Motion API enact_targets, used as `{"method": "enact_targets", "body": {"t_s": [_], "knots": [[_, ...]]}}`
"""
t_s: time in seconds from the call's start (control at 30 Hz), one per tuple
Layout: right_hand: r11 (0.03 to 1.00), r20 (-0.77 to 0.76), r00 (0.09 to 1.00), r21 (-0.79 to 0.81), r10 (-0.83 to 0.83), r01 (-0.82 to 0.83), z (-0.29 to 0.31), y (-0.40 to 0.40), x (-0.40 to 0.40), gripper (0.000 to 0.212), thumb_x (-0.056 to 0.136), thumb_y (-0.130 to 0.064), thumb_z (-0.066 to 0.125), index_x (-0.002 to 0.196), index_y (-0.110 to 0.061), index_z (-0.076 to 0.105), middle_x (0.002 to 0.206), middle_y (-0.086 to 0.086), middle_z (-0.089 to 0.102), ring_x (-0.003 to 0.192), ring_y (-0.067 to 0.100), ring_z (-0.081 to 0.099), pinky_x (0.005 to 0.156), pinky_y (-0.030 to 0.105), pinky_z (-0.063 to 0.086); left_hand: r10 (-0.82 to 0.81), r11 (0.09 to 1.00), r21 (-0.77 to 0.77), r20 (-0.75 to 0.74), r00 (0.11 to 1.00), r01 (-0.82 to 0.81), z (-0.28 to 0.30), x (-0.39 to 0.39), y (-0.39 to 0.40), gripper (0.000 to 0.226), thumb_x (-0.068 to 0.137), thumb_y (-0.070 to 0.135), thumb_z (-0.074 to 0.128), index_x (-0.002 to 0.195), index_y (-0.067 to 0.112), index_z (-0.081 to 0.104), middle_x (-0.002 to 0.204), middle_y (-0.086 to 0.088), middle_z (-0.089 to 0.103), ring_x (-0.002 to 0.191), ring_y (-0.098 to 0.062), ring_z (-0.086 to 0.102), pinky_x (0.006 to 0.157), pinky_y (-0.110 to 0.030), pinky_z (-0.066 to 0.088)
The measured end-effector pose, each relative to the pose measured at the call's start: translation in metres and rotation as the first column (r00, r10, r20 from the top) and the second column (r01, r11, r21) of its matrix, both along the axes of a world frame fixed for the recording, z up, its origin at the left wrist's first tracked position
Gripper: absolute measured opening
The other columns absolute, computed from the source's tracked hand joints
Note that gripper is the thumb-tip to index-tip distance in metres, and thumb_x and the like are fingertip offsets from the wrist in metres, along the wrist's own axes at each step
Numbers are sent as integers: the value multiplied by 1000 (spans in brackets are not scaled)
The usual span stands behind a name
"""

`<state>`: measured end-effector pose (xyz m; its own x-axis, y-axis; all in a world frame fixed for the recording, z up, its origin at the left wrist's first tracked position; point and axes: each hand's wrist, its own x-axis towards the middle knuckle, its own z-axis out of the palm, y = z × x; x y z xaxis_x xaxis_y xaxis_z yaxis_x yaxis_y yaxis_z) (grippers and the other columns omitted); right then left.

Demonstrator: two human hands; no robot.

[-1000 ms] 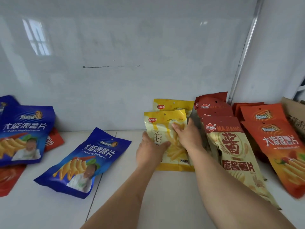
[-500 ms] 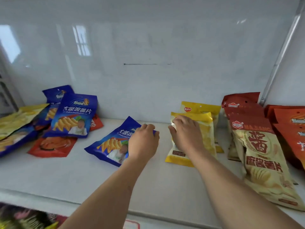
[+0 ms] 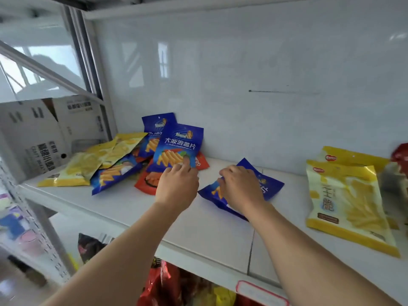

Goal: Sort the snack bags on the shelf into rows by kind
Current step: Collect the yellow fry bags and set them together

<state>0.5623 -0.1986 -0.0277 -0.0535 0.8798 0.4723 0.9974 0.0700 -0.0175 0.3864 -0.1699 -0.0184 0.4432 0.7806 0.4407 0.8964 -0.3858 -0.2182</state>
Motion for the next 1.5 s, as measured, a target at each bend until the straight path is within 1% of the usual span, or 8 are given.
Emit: {"method": "enact_targets", "body": {"t_s": [0.37,0.47,0.6,0.87,1.03,1.27,1.43,1.5], "knots": [[998,-90,996,-50,-28,24,29,76,-175,17,97,-19,53,106,-14,67,103,5,66,97,30,63,75,36,51,2,1000,5,250,968,-3,0,-162,80,23,98,31,51,104,17,69,105,-2,68,103,-28,63,81,-39,48],[997,-260,965,-77,-38,18,29,105,-208,29,99,-29,51,123,-18,63,117,4,65,110,28,62,85,38,50,22,999,-32,299,954,-13,-3,-193,101,19,94,29,60,98,14,72,98,-5,70,96,-32,66,73,-40,50],[989,-491,870,-143,-38,-38,35,142,-246,46,102,-38,46,143,-17,48,134,5,61,122,27,56,93,37,47,61,997,-77,445,894,-29,1,-223,127,34,100,33,52,127,16,63,125,-4,64,115,-29,57,86,-40,48],[964,-640,741,-263,-205,40,35,223,-278,48,99,-43,49,130,-5,50,120,13,64,104,33,62,72,37,49,431,902,-307,647,629,-303,-13,-291,185,68,96,53,50,142,3,41,147,-20,42,137,-40,34,110,-49,31],[898,-589,705,-411,-394,159,30,247,-303,60,94,-62,45,127,-12,52,105,5,66,93,27,63,71,35,46,590,776,-588,550,591,-227,-24,-315,214,102,83,80,41,152,6,26,157,-19,31,144,-39,29,115,-53,25],[878,-689,559,-445,-461,176,16,256,-324,51,84,-48,71,116,-10,58,111,8,68,103,31,64,90,43,53,539,779,-616,561,628,-118,-25,-325,229,99,84,75,48,150,4,27,154,-17,36,140,-37,35,111,-49,29],[876,-714,519,-453,-469,168,34,251,-332,30,93,-30,66,105,-3,63,100,8,64,78,20,59,59,27,45,474,775,-632,606,639,25,-20,-331,233,97,83,60,58,153,6,19,156,-15,28,138,-39,36,112,-51,30],[902,-752,504,-403,-424,156,38,246,-333,33,96,-28,61,109,2,67,104,10,67,88,24,62,62,29,47,452,766,-634,652,609,110,-15,-336,236,101,82,55,67,155,6,15,157,-16,23,136,-41,39,111,-51,34]]}}
